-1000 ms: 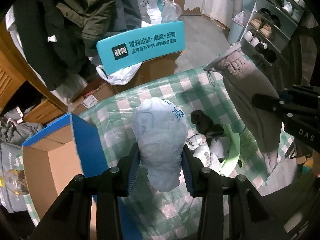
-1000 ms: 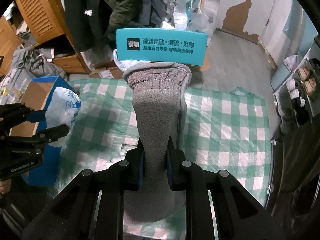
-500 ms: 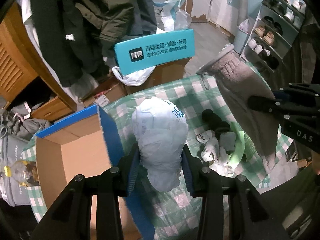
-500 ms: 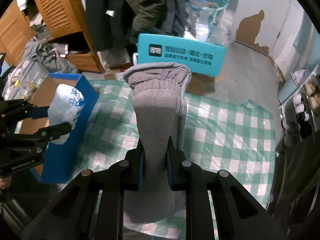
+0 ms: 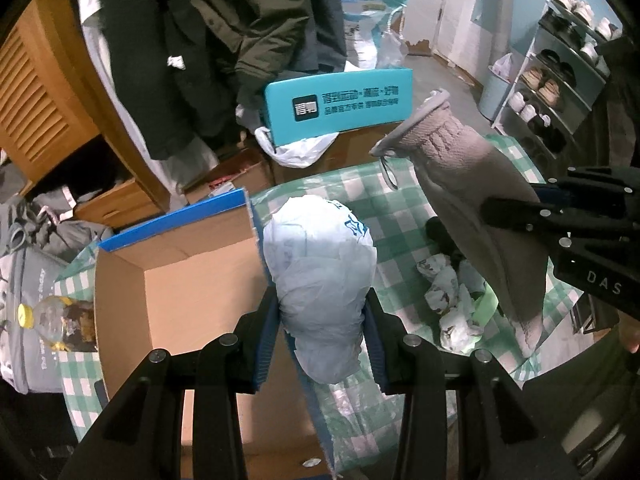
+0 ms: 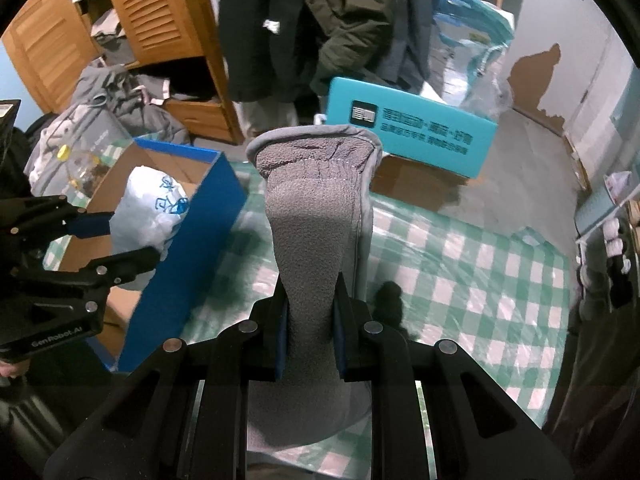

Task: Organize soft objects
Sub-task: 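Lift and carry the grey sock and white cloth over the shoebox with both tools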

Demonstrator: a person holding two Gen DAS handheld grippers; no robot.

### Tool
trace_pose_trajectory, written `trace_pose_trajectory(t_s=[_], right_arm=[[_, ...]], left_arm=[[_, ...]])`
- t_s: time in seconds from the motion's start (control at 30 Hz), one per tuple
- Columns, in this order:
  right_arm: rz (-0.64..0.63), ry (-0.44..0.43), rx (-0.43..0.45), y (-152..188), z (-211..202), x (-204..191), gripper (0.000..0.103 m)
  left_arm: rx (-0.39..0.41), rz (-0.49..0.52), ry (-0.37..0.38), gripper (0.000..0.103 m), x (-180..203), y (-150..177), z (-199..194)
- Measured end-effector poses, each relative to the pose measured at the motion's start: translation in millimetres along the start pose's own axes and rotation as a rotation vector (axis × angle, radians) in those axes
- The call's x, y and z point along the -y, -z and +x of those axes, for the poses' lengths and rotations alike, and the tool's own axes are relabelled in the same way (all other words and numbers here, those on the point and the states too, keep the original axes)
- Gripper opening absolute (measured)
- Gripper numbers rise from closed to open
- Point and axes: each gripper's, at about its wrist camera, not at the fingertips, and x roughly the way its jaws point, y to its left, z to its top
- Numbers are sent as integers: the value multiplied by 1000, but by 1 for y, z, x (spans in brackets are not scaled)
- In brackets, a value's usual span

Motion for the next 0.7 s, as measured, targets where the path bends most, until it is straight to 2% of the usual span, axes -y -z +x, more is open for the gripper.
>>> trace_pose_trajectory(t_s=[0.7], right_arm=[[-99,-82,-17,-38,20,-83,17]], left_arm=[[-5,-122,-48,40,-75,35,-10]])
